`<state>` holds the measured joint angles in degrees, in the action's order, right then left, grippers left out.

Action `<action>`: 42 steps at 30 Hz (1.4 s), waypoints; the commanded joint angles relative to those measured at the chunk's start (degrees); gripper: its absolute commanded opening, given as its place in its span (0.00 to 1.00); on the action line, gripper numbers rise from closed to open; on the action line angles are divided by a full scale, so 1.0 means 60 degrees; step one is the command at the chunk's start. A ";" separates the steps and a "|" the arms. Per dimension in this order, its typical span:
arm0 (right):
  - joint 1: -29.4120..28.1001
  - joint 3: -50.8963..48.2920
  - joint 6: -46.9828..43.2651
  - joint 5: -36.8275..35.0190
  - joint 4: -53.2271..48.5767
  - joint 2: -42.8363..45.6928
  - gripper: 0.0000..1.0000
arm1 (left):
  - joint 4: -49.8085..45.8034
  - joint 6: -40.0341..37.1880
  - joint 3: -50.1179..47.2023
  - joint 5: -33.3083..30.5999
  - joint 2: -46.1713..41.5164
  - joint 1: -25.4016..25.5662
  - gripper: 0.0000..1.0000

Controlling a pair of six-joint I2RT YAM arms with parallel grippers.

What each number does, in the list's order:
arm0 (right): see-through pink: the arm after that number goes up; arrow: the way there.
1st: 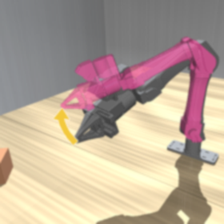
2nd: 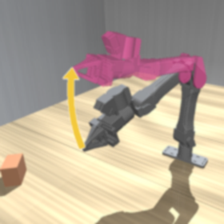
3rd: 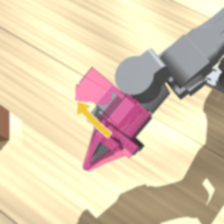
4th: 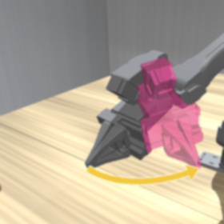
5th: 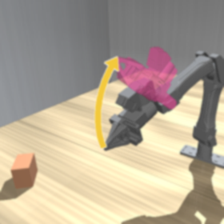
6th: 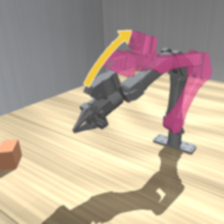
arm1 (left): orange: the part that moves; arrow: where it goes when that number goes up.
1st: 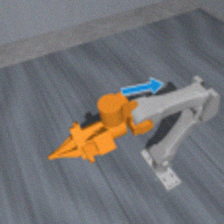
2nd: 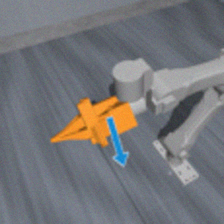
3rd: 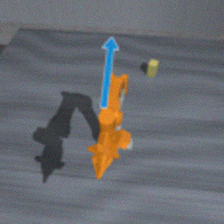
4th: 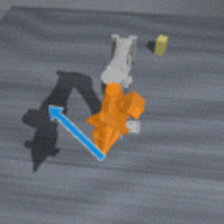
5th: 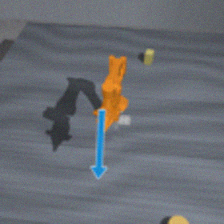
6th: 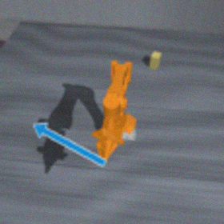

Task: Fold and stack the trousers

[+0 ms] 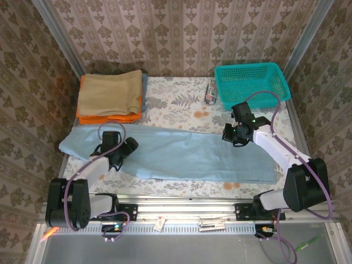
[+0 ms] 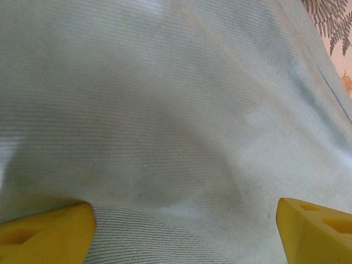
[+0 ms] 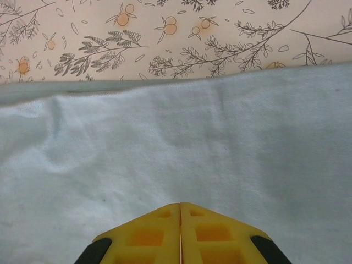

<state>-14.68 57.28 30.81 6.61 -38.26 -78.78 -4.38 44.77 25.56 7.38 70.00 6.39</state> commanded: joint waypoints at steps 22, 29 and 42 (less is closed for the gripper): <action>0.3328 0.1693 -0.1094 -0.2443 -0.2685 -0.2037 0.77 | -0.2826 -0.0431 -0.0247 0.1555 -0.5081 0.0208 0.91; 0.4499 0.1249 -0.0934 -0.3708 -0.2630 -0.3091 0.84 | -0.1917 0.0154 -0.0820 0.2376 -0.5394 0.0454 0.91; 0.5409 0.1585 -0.1957 -0.1568 -0.2220 -0.5132 0.59 | -0.1623 0.0074 -0.0879 0.2828 -0.5675 0.0458 0.92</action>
<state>16.84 67.16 21.21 -6.37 -52.34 -106.04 -15.55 45.41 19.86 22.81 36.62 8.97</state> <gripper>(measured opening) 0.655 0.921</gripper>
